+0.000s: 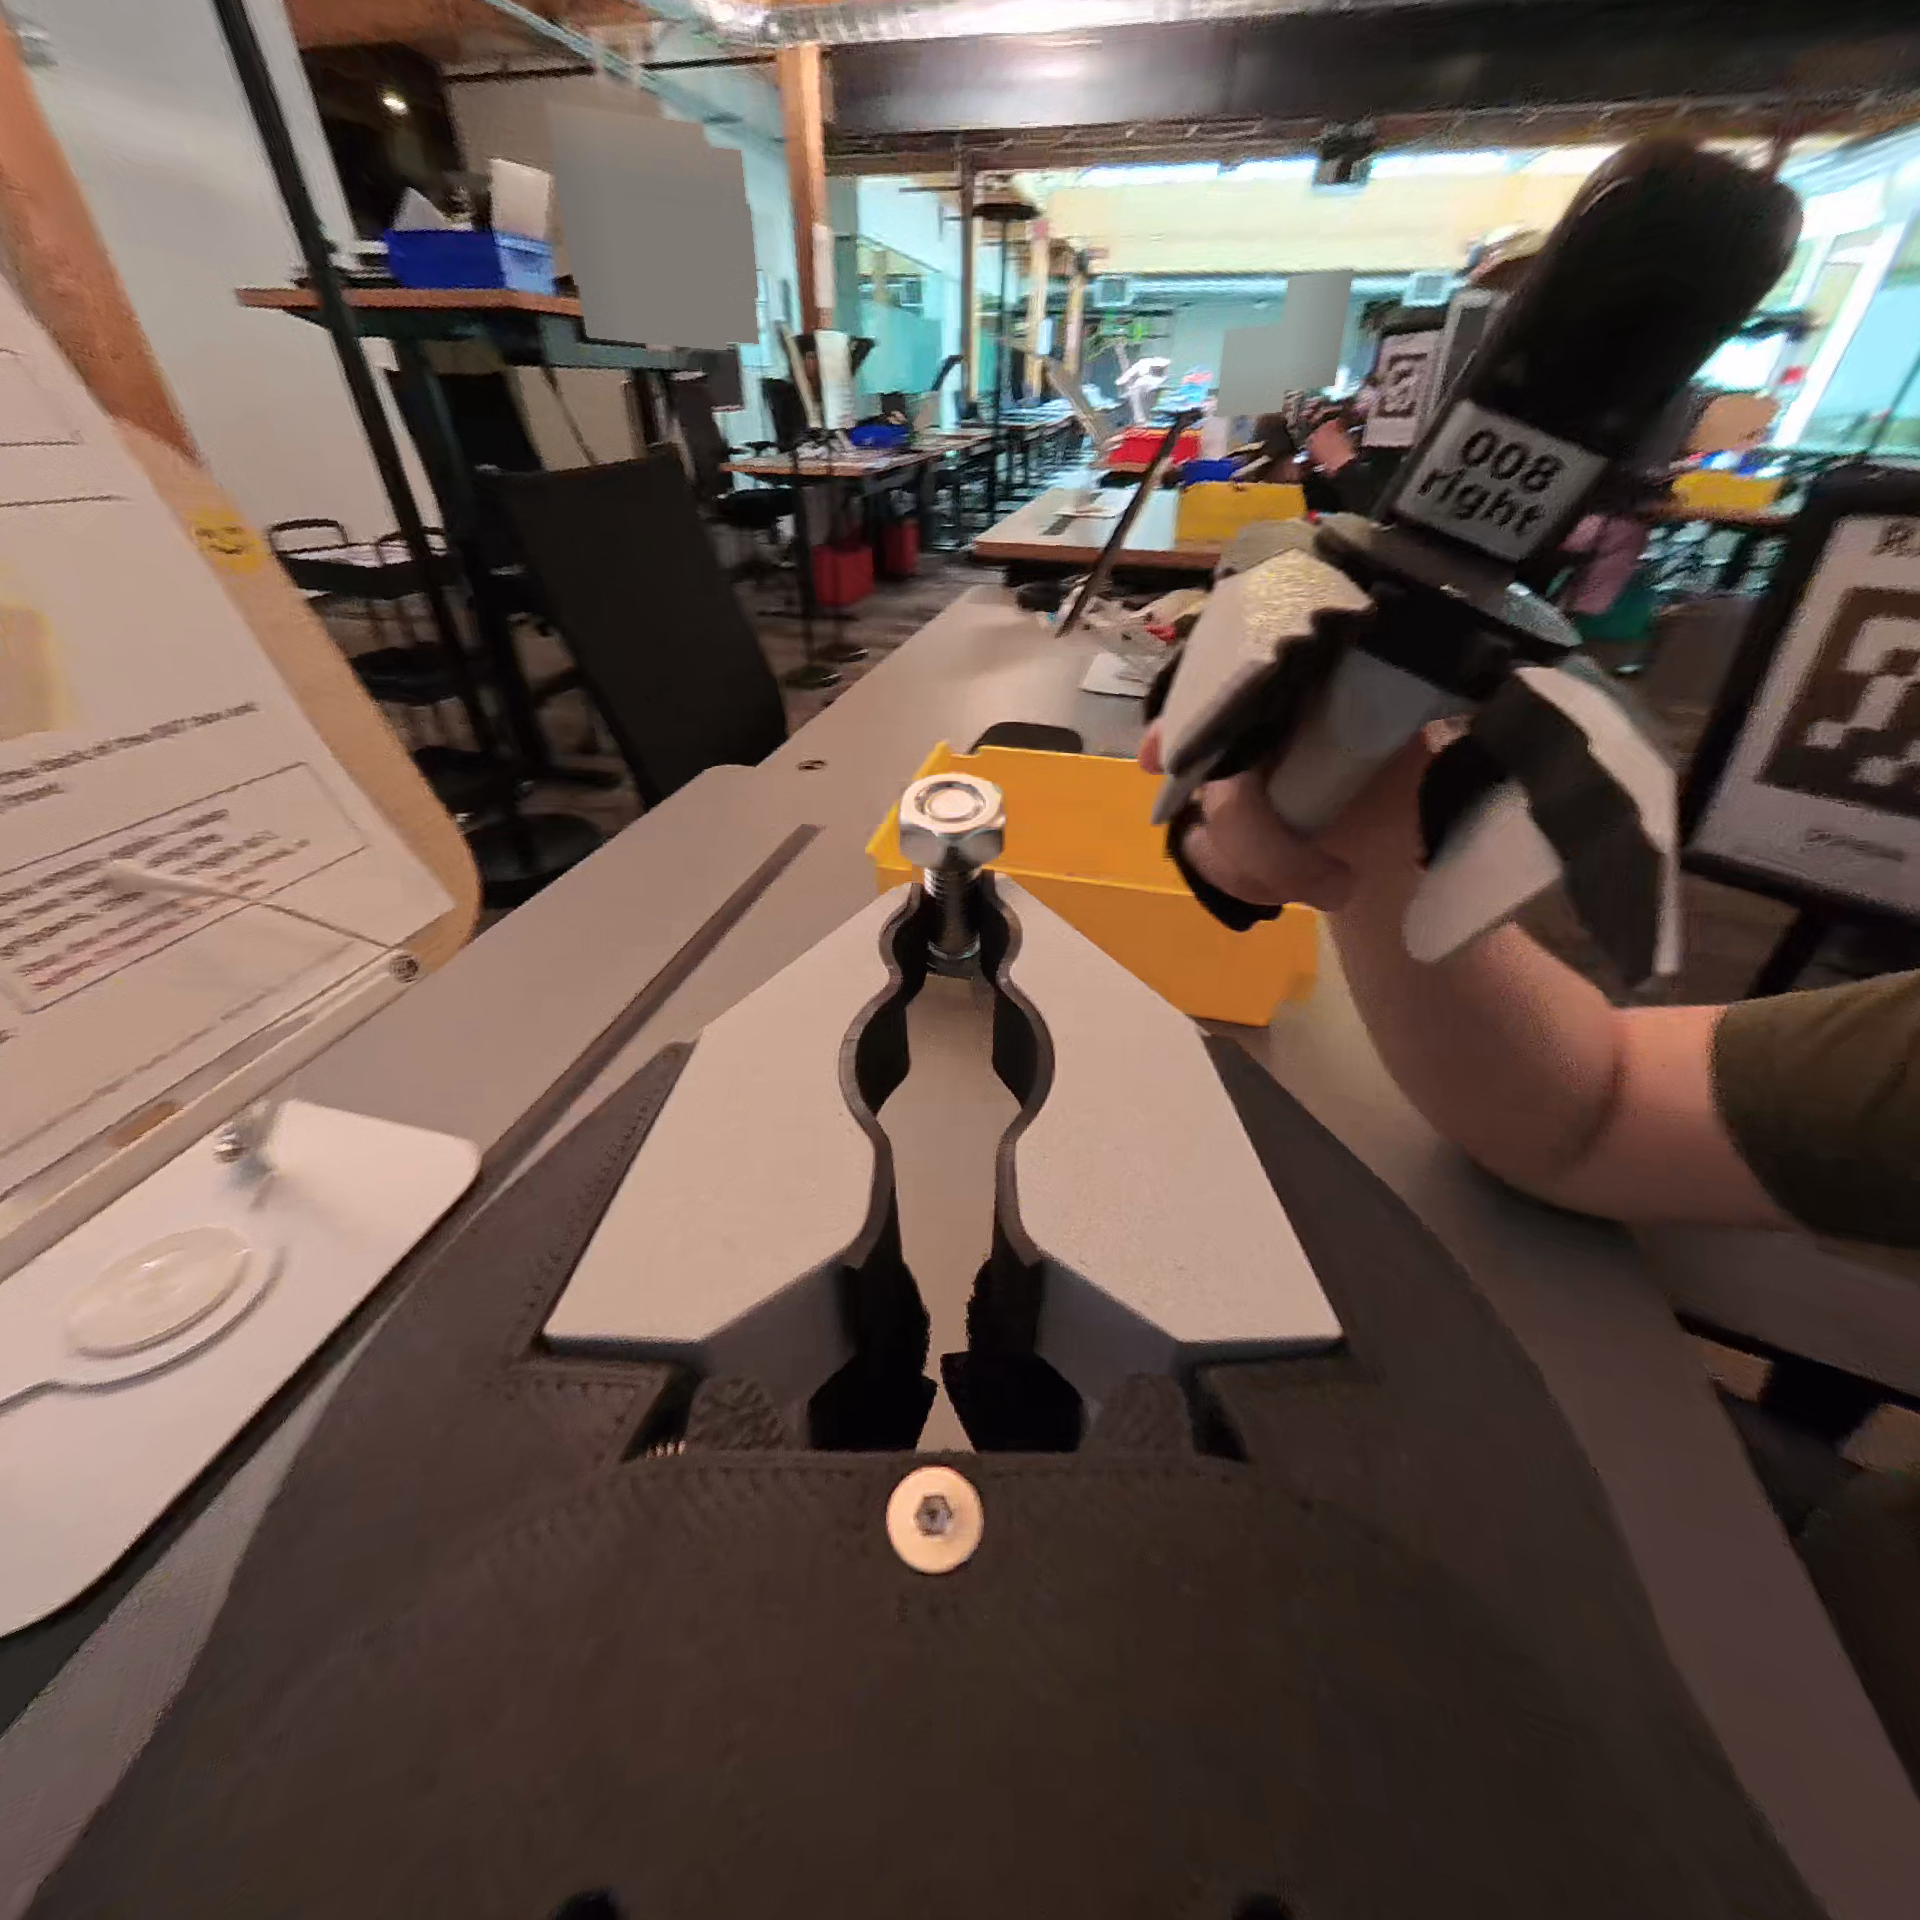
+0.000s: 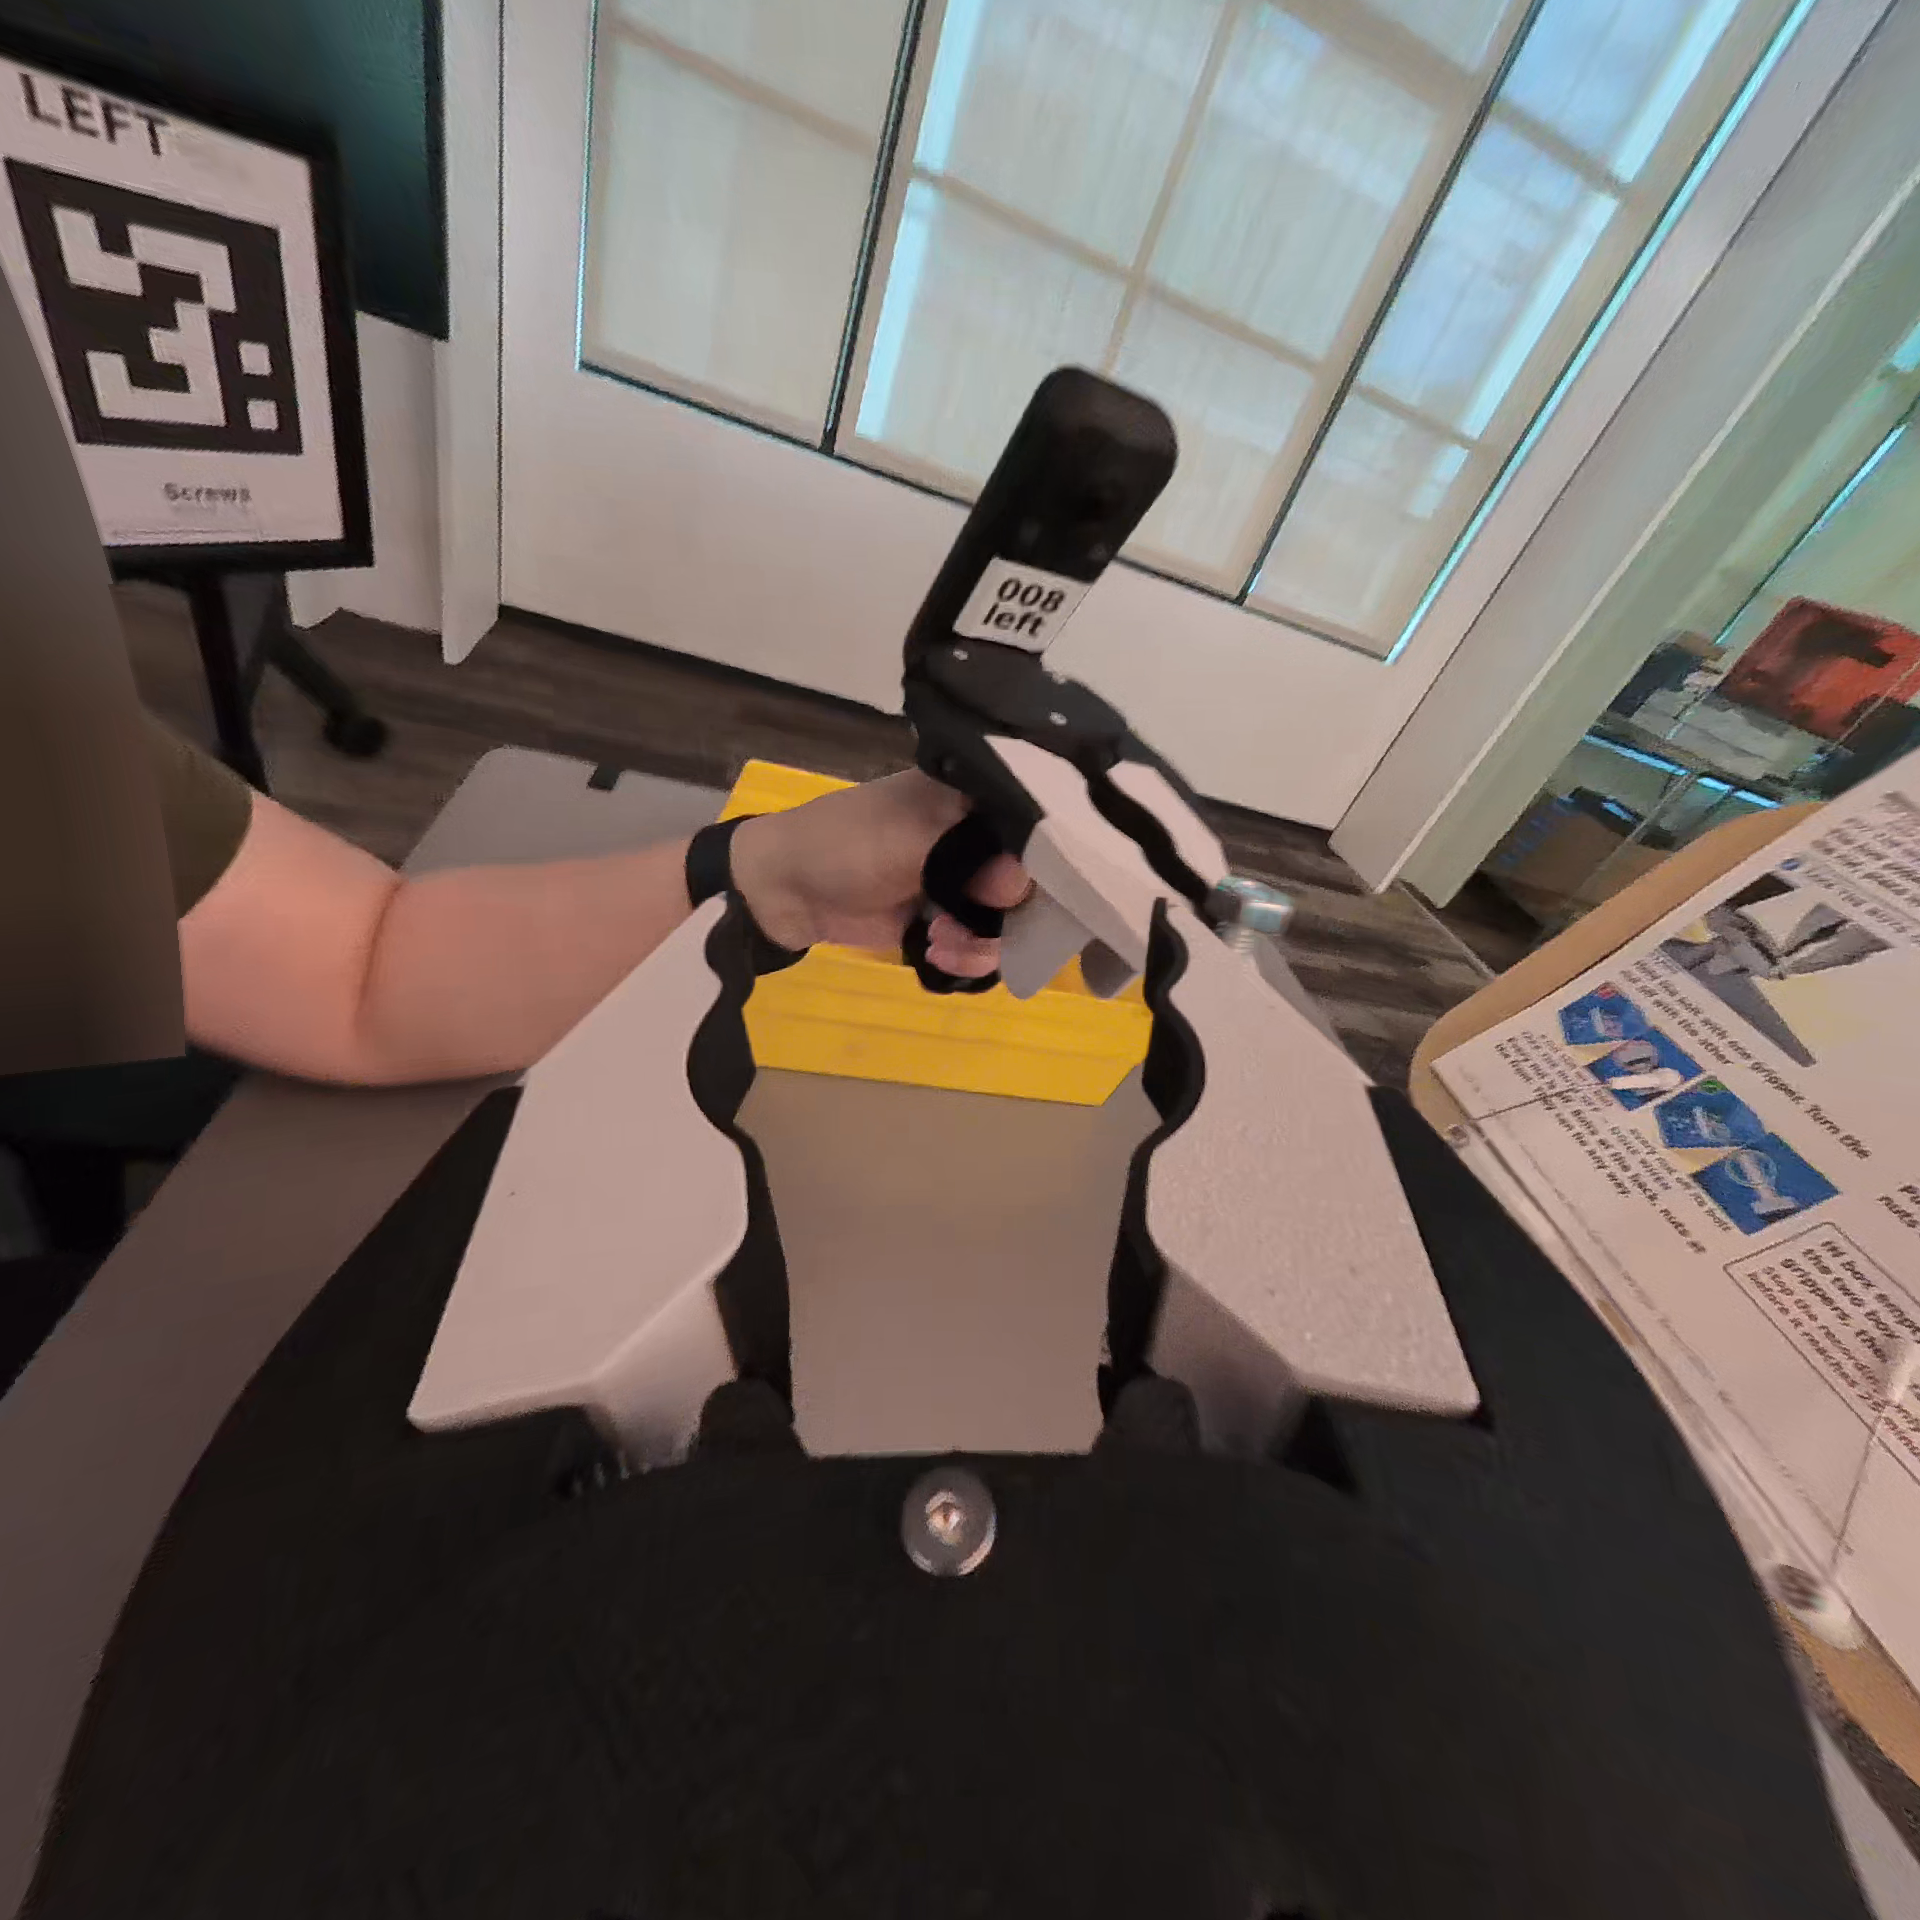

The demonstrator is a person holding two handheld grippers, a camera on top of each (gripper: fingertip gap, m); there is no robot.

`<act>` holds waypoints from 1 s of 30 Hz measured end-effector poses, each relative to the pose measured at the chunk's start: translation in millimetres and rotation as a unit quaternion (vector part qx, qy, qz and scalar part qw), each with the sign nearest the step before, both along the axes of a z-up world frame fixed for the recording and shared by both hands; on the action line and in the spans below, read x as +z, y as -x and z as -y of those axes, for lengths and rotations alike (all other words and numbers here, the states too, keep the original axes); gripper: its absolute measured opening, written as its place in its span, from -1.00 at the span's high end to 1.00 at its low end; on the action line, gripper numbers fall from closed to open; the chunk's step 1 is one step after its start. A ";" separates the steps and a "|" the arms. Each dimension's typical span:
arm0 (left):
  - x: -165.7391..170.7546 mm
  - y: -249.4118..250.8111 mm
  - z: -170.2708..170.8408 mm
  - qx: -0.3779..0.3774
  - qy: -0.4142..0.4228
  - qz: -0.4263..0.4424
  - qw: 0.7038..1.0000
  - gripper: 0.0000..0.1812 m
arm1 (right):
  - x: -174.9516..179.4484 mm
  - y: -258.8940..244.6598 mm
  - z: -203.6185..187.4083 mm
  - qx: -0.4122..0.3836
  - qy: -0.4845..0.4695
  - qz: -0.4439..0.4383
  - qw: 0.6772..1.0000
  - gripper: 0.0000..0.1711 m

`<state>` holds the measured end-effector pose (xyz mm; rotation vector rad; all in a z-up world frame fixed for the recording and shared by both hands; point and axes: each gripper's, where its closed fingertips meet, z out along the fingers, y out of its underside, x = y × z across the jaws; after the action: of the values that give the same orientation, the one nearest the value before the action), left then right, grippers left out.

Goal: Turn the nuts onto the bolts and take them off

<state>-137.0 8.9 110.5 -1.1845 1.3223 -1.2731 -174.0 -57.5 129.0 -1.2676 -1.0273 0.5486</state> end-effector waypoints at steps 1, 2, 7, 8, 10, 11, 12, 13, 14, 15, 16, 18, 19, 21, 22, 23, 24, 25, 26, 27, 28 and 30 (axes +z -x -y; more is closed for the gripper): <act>0.8 -0.9 3.8 -0.011 0.007 0.000 1.000 0.92 | 1.9 -2.7 -2.5 -0.012 -0.009 -0.003 1.000 0.10; 0.1 -2.6 6.7 -0.015 0.005 -0.002 1.000 0.92 | 1.5 -5.4 -8.8 -0.031 -0.015 -0.003 0.999 0.00; -7.8 -11.4 17.0 -0.018 -0.026 -0.025 0.999 0.92 | -14.8 0.5 -30.4 -0.057 0.005 0.008 0.998 -0.16; -7.6 -11.2 15.3 -0.013 -0.025 -0.024 0.999 0.92 | -17.8 2.9 -30.1 -0.054 0.011 0.014 0.998 -0.22; -6.7 -8.0 5.7 0.007 -0.018 -0.023 1.000 0.93 | -19.6 3.0 -21.3 -0.040 0.007 0.035 0.999 -0.06; -6.0 -5.3 -1.3 0.021 -0.012 -0.021 0.999 0.93 | -22.5 7.7 -4.2 0.009 0.021 0.049 0.999 0.28; -5.0 -2.7 -5.0 0.024 -0.007 -0.019 1.000 0.92 | -15.0 8.5 3.4 0.025 0.025 0.029 0.999 0.26; -4.0 -1.0 -3.0 0.012 -0.001 -0.016 1.000 0.92 | -4.3 5.3 2.9 0.015 0.018 0.005 1.000 0.26; -3.4 -0.5 1.5 -0.004 0.005 -0.016 1.000 0.92 | 3.5 0.7 -0.5 0.000 0.010 -0.015 1.000 0.26; -3.3 -1.4 5.6 -0.014 0.008 -0.018 1.000 0.92 | 6.5 -4.9 -6.8 -0.020 0.008 -0.026 0.999 0.26; -4.2 -3.3 9.4 -0.019 0.002 -0.021 1.000 0.92 | 7.1 -11.7 -16.1 -0.046 0.009 -0.033 0.998 0.27; -9.5 -8.3 18.6 -0.029 -0.021 -0.036 0.999 0.92 | 5.4 -23.6 -33.4 -0.085 0.017 -0.049 0.995 0.37; -12.1 -10.7 22.6 -0.032 -0.031 -0.043 0.998 0.92 | 3.0 -25.9 -38.2 -0.089 0.025 -0.056 0.994 0.50; -15.7 -14.4 30.0 -0.042 -0.042 -0.052 0.997 0.92 | -2.2 -26.9 -44.6 -0.086 0.046 -0.066 0.993 0.63; -16.3 -15.6 32.5 -0.046 -0.043 -0.054 0.997 0.92 | -6.3 -27.6 -47.9 -0.088 0.059 -0.066 0.992 0.64; -16.4 -16.2 33.8 -0.048 -0.044 -0.054 0.996 0.93 | -10.5 -27.2 -49.3 -0.084 0.070 -0.061 0.992 0.67; -16.8 -16.4 34.2 -0.048 -0.045 -0.054 0.996 0.92 | -10.8 -26.3 -48.2 -0.074 0.077 -0.066 0.992 0.79; -17.2 -16.6 34.1 -0.048 -0.045 -0.055 0.996 0.92 | -11.6 -26.4 -47.8 -0.069 0.085 -0.068 0.992 0.82; -17.4 -16.5 34.5 -0.049 -0.044 -0.056 0.996 0.92 | -12.0 -26.6 -47.6 -0.065 0.096 -0.072 0.991 0.82; -17.6 -16.5 35.4 -0.053 -0.042 -0.056 0.996 0.92 | -12.3 -26.7 -46.9 -0.061 0.106 -0.075 0.990 0.81; -16.6 -16.6 36.2 -0.056 -0.040 -0.053 0.996 0.92 | -11.0 -27.4 -46.4 -0.059 0.110 -0.079 0.989 0.81; -11.2 -14.9 36.6 -0.058 -0.035 -0.037 0.997 0.90 | -6.5 -28.8 -45.0 -0.053 0.118 -0.099 0.987 0.82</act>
<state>-122.1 -27.7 99.3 -1.1291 1.4958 -1.2658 -145.2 -12.4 122.5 -1.4344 -0.7411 0.7146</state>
